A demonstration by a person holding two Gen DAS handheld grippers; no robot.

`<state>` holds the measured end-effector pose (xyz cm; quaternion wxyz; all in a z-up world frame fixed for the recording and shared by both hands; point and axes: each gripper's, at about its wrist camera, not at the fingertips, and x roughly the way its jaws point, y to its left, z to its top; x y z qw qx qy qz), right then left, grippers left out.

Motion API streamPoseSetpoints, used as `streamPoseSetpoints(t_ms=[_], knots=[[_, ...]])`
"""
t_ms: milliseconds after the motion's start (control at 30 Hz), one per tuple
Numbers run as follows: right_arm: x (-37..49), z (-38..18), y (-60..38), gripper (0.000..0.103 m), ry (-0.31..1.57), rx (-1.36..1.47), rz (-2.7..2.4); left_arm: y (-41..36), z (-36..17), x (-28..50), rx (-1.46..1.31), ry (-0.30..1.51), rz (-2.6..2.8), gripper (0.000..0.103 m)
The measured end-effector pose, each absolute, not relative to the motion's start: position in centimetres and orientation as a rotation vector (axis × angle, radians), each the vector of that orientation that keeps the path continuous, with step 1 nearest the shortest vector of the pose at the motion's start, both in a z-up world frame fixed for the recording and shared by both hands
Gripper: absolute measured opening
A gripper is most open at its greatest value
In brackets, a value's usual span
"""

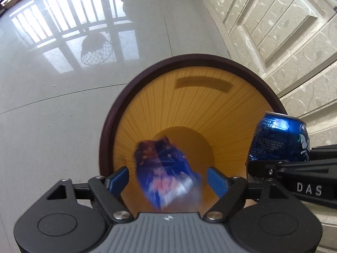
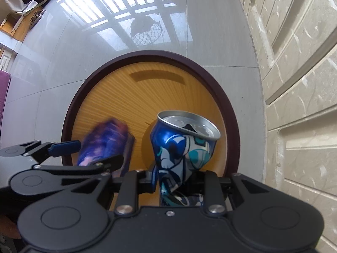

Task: Collect trash
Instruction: 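Open the left tool over the wastebasket while the right tool releases the can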

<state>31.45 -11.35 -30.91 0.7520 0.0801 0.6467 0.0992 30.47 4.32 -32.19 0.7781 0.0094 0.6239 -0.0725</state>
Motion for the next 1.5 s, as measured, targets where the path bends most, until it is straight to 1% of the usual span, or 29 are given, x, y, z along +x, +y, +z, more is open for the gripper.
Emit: streamPoseSetpoints(t_ms=[167,267,400,467,600,667,700,733,800,900,1167,1367,1500], knots=[[31.6,-30.9,-11.7,0.025,1.413,0.199,0.211,4.2,-31.8,30.0,0.044,1.343,-0.160,0.086],[31.6,-30.8,-11.9,0.025,1.408,0.213,0.209,4.1,-31.4,29.7,0.040,1.339,-0.188,0.095],[31.6,-30.7,-11.7,0.026,1.408,0.218,0.226,3.5,-30.4,28.9,0.081,1.309,-0.186,0.099],[31.6,-30.7,-11.7,0.026,1.409,0.228,0.232,3.2,-29.7,28.3,0.101,1.295,-0.207,0.103],[31.6,-30.6,-11.5,0.027,1.407,0.254,0.260,3.2,-29.1,27.3,0.108,1.302,-0.225,0.103],[31.6,-30.5,-11.3,0.035,1.406,0.267,0.283,3.2,-29.0,27.0,0.106,1.305,-0.221,0.103],[31.6,-30.5,-11.1,0.043,1.408,0.275,0.293,3.4,-29.0,26.9,0.103,1.305,-0.221,0.103],[31.6,-30.5,-11.0,0.047,1.412,0.280,0.300,3.4,-29.0,26.9,0.101,1.306,-0.221,0.103],[31.5,-30.4,-10.8,0.051,1.421,0.274,0.299,3.4,-28.9,26.9,0.098,1.308,-0.223,0.103],[31.4,-30.2,-10.6,0.059,1.425,0.257,0.289,3.4,-28.7,26.8,0.098,1.311,-0.225,0.103],[30.7,-29.0,-10.6,0.060,1.409,0.171,0.285,4.0,-27.8,26.2,0.078,1.301,-0.188,0.103],[30.2,-27.3,-10.7,0.063,1.383,0.135,0.286,4.5,-26.5,25.7,0.062,1.299,-0.174,0.103],[29.6,-26.0,-10.8,0.074,1.362,0.117,0.286,4.8,-25.6,25.3,0.055,1.295,-0.161,0.103]])
